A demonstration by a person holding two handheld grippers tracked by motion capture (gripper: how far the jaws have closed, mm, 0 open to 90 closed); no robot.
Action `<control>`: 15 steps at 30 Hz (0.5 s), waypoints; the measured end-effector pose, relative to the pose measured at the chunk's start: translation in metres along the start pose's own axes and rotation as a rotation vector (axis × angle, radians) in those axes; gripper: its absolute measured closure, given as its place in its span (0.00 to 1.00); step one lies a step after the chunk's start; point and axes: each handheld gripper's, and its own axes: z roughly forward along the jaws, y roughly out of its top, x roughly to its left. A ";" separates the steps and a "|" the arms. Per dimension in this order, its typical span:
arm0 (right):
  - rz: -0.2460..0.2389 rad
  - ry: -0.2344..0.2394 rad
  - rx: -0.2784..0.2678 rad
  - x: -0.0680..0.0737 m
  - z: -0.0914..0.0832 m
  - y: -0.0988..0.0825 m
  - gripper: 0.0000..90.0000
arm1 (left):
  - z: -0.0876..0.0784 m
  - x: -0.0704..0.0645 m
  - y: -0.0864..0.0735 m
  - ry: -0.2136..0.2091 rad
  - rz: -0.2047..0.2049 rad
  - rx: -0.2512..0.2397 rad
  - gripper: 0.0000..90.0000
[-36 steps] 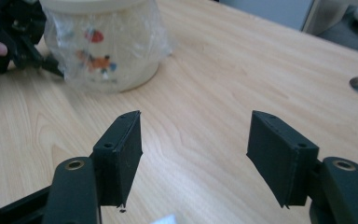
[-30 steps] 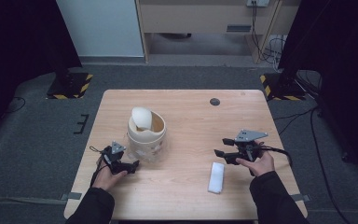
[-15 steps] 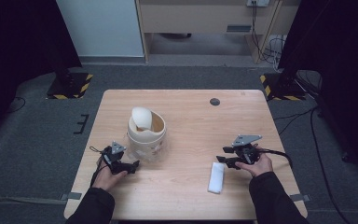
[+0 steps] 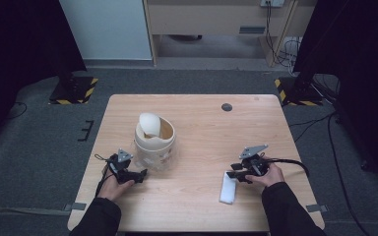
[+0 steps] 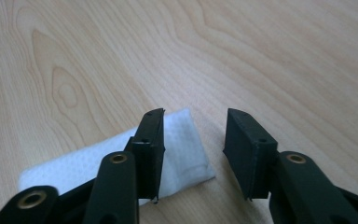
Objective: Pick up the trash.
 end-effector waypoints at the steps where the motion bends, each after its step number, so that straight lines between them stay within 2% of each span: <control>1: 0.002 0.009 0.008 0.000 0.001 -0.001 0.67 | 0.000 0.000 0.000 0.000 0.000 0.000 0.00; 4: -0.005 0.018 0.048 0.001 0.005 -0.003 0.70 | 0.000 0.000 0.000 0.000 0.000 0.000 0.00; 15: 0.014 0.019 0.032 0.000 0.006 0.000 0.74 | 0.000 0.000 0.000 0.000 0.000 0.000 0.00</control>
